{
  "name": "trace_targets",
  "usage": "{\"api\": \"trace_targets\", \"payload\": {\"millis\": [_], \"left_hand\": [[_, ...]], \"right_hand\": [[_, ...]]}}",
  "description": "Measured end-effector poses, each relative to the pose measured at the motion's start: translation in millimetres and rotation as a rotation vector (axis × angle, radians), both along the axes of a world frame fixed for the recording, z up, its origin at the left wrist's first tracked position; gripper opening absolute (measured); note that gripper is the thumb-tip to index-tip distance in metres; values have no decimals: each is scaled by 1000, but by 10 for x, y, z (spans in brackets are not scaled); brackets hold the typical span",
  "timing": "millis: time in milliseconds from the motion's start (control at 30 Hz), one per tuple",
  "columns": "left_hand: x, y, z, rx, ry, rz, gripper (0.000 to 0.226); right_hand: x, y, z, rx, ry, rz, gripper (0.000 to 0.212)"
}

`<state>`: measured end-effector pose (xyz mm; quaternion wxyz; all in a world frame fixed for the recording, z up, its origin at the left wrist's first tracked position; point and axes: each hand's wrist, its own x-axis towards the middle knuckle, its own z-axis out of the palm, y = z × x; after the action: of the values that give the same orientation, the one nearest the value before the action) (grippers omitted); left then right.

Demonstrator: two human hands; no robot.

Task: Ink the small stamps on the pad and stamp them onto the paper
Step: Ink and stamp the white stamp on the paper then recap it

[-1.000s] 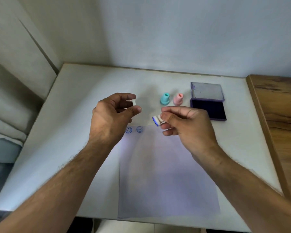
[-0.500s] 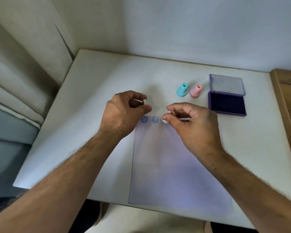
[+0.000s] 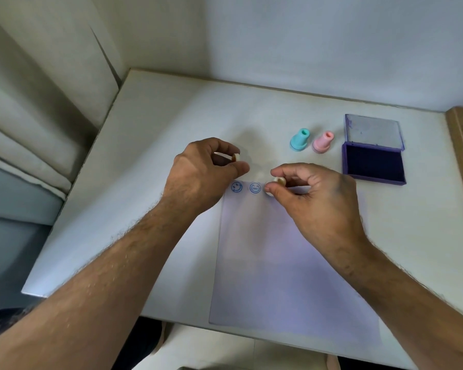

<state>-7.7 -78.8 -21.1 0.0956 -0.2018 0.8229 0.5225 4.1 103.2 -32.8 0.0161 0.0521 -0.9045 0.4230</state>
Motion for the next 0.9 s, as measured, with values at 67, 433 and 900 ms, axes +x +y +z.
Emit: {"api": "trace_targets", "payload": {"millis": [67,433,900], "left_hand": [[-3,3,4,-1,-4,-1,23],[12,20,7,-1,-5,7,23],[-12,40,-3,-10,-8,30,23]], "right_hand": [[5,-7,-3,24,11,19,28],[16,-32,8,122,89,99,26],[6,-6,27,257,123,183,26]]}}
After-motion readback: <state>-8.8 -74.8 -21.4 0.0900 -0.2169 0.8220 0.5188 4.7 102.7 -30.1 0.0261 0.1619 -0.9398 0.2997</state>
